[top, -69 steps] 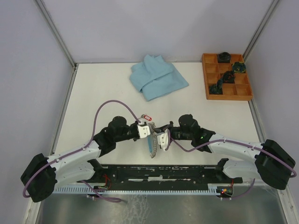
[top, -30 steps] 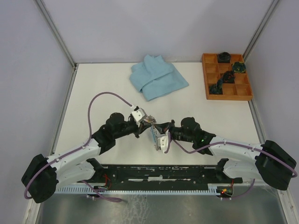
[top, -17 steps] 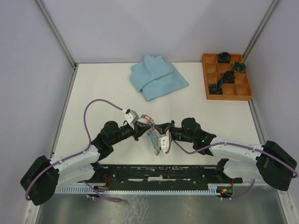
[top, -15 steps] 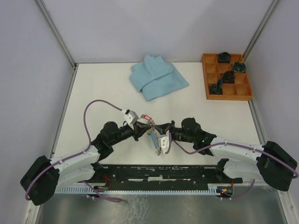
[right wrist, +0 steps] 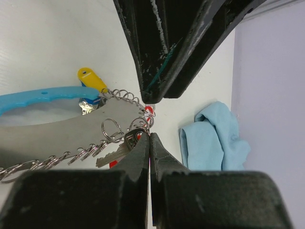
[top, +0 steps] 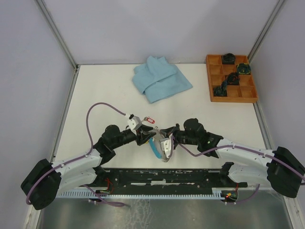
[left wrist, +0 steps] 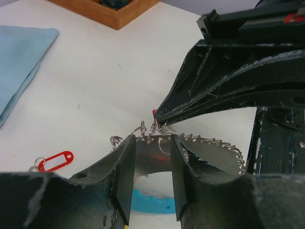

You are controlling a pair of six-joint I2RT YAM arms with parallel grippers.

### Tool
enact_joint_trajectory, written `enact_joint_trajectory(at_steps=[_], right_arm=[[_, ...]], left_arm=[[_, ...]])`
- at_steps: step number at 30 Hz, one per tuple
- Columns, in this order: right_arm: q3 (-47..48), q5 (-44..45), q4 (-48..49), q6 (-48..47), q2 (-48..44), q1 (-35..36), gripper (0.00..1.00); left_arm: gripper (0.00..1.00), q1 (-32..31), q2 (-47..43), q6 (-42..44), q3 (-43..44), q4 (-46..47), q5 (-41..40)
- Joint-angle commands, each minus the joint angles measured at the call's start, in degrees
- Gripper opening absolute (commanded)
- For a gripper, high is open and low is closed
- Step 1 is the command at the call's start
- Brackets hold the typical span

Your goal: Put the keys on the keyring

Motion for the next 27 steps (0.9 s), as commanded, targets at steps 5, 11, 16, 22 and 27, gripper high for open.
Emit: enact_joint_trajectory(at_steps=[5, 11, 16, 22, 27], right_arm=[[5.27, -1.67, -3.91, -2.92, -2.38, -0.53, 0.01], [5.87, -2.35, -5.26, -3.2, -2.61, -0.52, 0.01], [6.03, -3.18, -5.39, -3.01, -2.73, -0.52, 0.01], [6.2, -3.9, -5.53, -2.74, -2.84, -0.53, 0.01], [6.25, -4.48, -5.61, -2.56, -2.67, -0.52, 0.01]], left_arm=[[0.44, 0.16, 4.08, 14.44, 4.52, -3.44, 6.61], [0.44, 0.21, 6.28, 21.16, 6.86, -6.7, 7.94], [0.37, 0.21, 8.02, 25.13, 7.37, -6.51, 10.03], [0.31, 0.21, 9.66, 26.7, 8.36, -5.76, 11.59], [0.31, 0.18, 11.31, 26.59, 9.41, -5.44, 11.88]])
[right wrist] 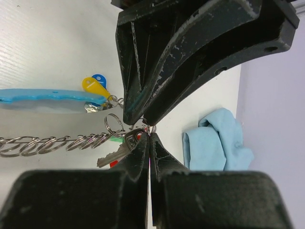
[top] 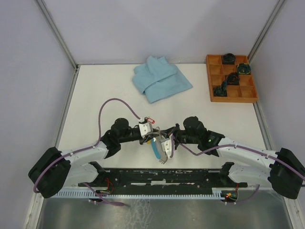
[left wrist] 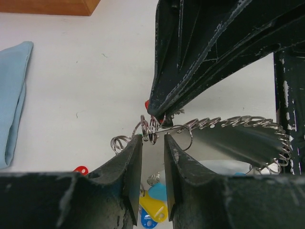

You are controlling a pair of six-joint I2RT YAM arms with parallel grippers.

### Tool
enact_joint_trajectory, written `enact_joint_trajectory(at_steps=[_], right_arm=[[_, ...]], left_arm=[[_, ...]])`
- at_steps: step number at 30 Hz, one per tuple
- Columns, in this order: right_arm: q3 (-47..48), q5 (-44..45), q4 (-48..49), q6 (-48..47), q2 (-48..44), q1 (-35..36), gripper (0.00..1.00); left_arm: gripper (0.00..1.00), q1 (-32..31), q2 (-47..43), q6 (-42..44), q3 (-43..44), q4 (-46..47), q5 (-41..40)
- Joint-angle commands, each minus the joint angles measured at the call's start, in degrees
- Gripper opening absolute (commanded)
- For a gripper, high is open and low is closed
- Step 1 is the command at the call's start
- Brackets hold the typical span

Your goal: Put the keys on the keyring

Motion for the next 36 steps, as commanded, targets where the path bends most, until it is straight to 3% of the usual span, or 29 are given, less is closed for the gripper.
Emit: enact_joint_trajectory(at_steps=[1, 6, 10, 11, 20, 36], right_arm=[[3.1, -1.81, 2.21, -0.1, -1.61, -0.11, 0.01], [3.27, -2.49, 1.94, 0.1, -1.62, -0.11, 0.01], [3.35, -2.24, 0.95, 0.08, -2.19, -0.11, 0.01], [3.22, -1.61, 0.68, -0.02, -2.53, -0.11, 0.01], [-0.73, 4.38, 1.41, 1.57, -5.96, -1.6, 0.01], [-3.35, 1.99, 7.44, 5.95, -3.33, -2.07, 0.01]], left_arm=[[0.31, 0.18, 1.3, 3.09, 2.99, 2.08, 1.62], [0.27, 0.19, 2.68, 2.69, 3.95, 2.06, 2.07], [0.04, 0.18, 2.98, 2.68, 4.13, 1.23, 2.05], [0.03, 0.18, 2.82, 2.68, 4.1, 1.02, 1.47], [0.03, 0.23, -2.14, -1.54, 1.22, 3.37, -7.32], [0.03, 0.27, -4.64, -8.14, -1.12, 11.14, -5.87]])
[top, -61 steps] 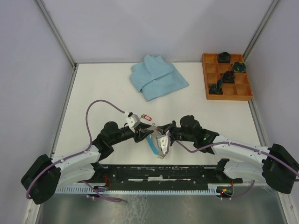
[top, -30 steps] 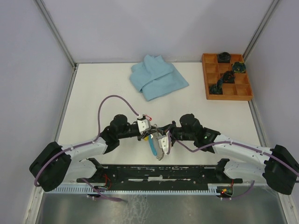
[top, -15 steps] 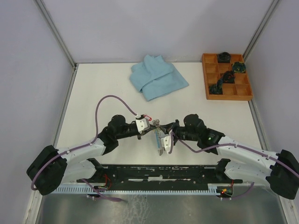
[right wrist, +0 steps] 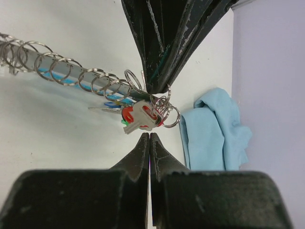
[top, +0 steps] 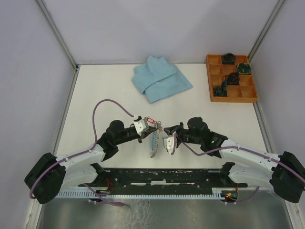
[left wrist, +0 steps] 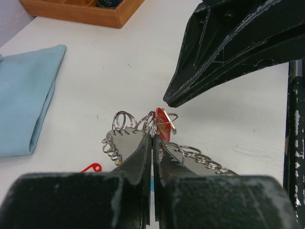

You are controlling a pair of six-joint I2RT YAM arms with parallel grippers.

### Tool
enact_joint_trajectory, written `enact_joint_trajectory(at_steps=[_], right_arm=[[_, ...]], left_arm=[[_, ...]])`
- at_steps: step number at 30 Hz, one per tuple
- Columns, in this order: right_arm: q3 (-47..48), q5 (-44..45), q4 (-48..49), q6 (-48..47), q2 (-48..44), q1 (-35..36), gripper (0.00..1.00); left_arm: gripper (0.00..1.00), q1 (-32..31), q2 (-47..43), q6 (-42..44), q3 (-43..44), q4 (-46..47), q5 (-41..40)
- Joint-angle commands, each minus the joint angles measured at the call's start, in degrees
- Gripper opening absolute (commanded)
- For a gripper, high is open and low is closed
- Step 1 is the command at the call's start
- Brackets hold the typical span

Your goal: Put the keys on the keyring

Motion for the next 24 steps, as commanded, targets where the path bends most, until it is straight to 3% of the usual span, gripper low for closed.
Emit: enact_joint_trajectory(at_steps=[1, 5, 14, 24], right_arm=[[-1.37, -0.44, 6.28, 3.43, -1.27, -0.12, 0.01], [-2.58, -0.59, 8.27, 4.66, -3.41, -0.14, 0.04], [-2.73, -4.34, 14.86, 7.3, -1.24, -0.12, 0.27], [-2.1, -6.9, 17.81, 9.8, 2.37, -0.13, 0.31]], left_arm=[[0.03, 0.14, -0.24, -2.29, 0.84, 7.14, -0.17], [0.03, 0.15, -0.34, -2.64, 0.89, 6.74, -0.63], [0.03, 0.16, -0.44, -2.73, 1.29, 4.91, -1.09], [0.03, 0.19, -0.68, -3.0, 1.29, 4.59, -1.18]])
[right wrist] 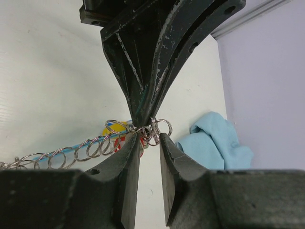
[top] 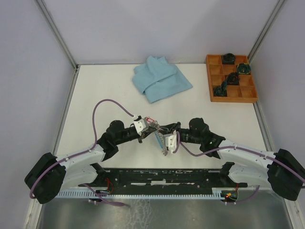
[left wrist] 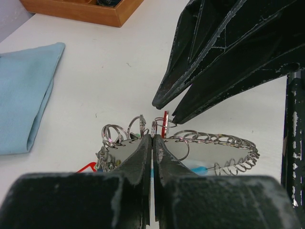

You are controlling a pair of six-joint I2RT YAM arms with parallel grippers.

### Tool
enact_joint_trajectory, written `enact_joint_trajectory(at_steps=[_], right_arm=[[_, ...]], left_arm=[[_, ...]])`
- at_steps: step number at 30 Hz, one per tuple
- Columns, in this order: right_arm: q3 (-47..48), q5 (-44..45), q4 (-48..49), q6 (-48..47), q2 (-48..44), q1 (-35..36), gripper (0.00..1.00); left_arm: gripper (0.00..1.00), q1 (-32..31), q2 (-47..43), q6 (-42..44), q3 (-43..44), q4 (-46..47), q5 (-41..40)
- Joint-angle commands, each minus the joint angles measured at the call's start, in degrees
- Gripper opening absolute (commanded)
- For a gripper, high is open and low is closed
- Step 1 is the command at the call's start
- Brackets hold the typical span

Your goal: Put the keys on the keyring

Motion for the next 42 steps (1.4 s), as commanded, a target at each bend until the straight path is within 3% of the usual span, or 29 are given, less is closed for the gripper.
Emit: enact_joint_trajectory(at_steps=[1, 14, 32, 42], right_arm=[[0.62, -1.59, 4.25, 2.26, 0.68, -0.07, 0.31], [-1.04, -0.6, 1.54, 3.98, -2.76, -0.07, 0.35], [-1.08, -0.46, 10.49, 4.8, 6.17, 0.01, 0.34], [-2.72, 5.61, 16.46, 4.77, 8.07, -0.03, 0.31]], left_arm=[[0.03, 0.19, -0.81, -1.84, 1.27, 4.22, -0.94], [0.03, 0.14, -0.44, -2.32, 1.52, 4.24, -1.78], [0.03, 0.19, -0.43, -3.99, 1.73, 4.67, -0.97], [0.03, 0.15, -0.39, -4.19, 1.82, 4.88, 0.18]])
